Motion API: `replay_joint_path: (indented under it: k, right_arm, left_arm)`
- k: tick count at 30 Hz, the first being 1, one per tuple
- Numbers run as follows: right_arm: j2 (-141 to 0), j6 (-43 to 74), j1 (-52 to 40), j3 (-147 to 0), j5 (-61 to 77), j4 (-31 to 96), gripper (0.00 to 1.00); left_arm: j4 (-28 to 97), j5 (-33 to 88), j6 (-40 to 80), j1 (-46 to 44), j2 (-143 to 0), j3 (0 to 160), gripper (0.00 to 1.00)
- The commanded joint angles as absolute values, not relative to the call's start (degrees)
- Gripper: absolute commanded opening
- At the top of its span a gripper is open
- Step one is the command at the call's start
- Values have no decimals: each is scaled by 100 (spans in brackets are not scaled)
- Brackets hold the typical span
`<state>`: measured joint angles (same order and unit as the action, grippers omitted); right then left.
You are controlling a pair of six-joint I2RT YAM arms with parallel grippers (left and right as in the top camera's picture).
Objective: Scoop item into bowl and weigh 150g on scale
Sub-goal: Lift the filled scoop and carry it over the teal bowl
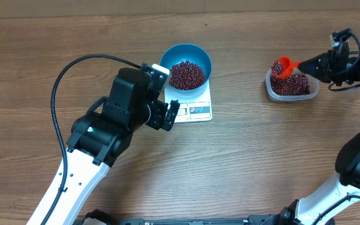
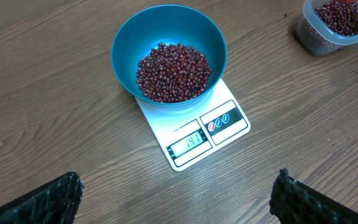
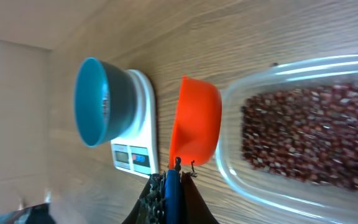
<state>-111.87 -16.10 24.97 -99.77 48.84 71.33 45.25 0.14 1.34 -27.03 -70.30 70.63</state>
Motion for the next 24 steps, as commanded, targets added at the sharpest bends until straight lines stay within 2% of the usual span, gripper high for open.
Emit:
replay_joint_path:
  k: [1, 9, 24]
  right_arm:
    - [-10779, -1579, 2475, -10151, 5465, 7168, 4]
    - [-10634, -1492, 2248, -10167, 5714, 7376, 4]
    - [-10634, -1474, 652, -10167, 5771, 6818, 4]
  left_arm:
    - [4523, -49, 172, -2727, -7050, 7022, 100]
    - [4523, -49, 172, -2727, -7050, 7022, 100]
    - [4523, -49, 172, -2727, -7050, 7022, 100]
